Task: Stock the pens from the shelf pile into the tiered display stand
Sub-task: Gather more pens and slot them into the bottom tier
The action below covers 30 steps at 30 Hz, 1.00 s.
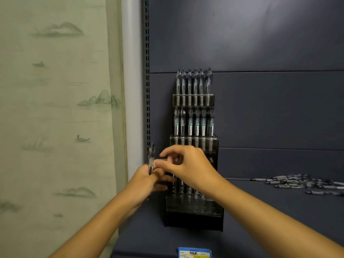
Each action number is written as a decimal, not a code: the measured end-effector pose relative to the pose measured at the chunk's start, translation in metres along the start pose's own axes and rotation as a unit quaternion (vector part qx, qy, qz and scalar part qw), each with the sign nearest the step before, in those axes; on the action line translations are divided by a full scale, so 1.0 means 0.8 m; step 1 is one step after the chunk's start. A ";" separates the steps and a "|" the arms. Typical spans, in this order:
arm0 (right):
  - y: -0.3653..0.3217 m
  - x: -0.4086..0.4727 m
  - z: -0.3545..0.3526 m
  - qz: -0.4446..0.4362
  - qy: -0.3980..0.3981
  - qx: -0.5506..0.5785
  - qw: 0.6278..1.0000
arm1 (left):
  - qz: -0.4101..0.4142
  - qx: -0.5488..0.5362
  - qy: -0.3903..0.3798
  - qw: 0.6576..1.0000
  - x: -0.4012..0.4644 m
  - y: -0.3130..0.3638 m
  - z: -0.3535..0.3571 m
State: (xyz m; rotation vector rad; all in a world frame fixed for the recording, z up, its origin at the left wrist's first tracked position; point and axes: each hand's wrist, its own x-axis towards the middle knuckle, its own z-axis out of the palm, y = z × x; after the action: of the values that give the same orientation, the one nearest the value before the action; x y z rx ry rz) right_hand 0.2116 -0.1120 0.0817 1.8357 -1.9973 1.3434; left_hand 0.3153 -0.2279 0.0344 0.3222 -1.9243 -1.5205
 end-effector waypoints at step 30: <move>0.073 -0.011 -0.063 0.118 0.104 0.038 0.987 | -0.014 0.010 0.012 1.000 0.012 -0.019 -0.022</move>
State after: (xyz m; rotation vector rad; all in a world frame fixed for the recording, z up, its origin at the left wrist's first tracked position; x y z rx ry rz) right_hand 0.1414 -0.0797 0.0768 1.4490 -2.1293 1.6193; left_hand 0.3162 -0.2512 0.0256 0.3776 -1.9253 -1.5092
